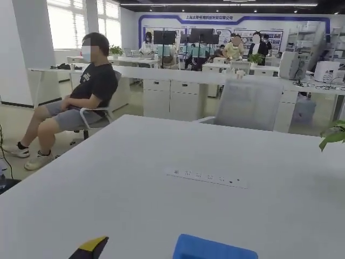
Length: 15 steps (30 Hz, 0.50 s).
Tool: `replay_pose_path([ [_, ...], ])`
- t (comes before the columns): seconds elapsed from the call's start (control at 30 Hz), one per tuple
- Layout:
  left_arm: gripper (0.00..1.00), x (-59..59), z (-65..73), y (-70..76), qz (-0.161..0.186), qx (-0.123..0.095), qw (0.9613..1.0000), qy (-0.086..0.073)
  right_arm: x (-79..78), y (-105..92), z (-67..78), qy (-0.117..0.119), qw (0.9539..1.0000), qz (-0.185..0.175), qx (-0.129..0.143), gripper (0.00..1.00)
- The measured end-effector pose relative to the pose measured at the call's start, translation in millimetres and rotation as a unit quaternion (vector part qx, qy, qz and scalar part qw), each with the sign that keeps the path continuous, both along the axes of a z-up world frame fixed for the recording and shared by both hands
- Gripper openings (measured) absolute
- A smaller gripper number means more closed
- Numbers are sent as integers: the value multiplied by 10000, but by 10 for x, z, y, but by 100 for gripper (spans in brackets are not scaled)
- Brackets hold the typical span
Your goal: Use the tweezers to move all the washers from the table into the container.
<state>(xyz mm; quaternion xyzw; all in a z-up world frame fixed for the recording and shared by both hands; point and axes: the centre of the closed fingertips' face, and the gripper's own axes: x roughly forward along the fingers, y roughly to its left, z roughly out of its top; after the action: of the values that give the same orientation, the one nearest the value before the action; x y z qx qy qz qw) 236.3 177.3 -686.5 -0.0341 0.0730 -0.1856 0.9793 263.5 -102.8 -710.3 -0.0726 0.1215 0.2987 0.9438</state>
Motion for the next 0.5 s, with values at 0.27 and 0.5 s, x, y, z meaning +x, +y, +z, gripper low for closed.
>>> replay_pose_path([
  [0.27,99,-15,-123,-156,-50,136,9999,-43,-52,-50,26,-103,9968,-196,771,87],
  [0.5,99,17,-299,-234,-136,600,9981,19,-22,-55,-178,99,9991,-190,375,85],
])
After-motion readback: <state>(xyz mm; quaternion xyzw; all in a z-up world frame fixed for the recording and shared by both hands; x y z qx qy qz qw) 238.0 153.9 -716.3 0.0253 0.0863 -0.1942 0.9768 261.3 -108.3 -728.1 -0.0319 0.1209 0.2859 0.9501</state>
